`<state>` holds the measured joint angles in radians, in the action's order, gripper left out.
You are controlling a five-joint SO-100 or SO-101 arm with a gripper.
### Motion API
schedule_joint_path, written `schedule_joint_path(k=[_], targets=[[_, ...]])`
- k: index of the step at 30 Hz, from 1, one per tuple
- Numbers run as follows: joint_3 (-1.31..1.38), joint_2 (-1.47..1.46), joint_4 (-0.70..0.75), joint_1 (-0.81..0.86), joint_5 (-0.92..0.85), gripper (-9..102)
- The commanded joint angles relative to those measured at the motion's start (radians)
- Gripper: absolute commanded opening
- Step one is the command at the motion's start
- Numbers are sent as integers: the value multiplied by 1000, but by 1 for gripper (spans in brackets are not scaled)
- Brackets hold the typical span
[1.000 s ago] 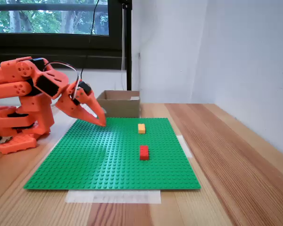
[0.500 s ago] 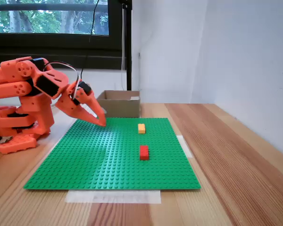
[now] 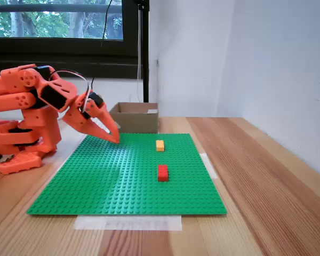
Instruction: Pick the yellow lego block and put it in the box.
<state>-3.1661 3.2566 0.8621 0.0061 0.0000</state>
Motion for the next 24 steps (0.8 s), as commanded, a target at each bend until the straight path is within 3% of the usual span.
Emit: schedule_joint_path(k=[1,24], targets=[[-8,6,-15,3,3,-1],[-8,6,-17,3,2,1]])
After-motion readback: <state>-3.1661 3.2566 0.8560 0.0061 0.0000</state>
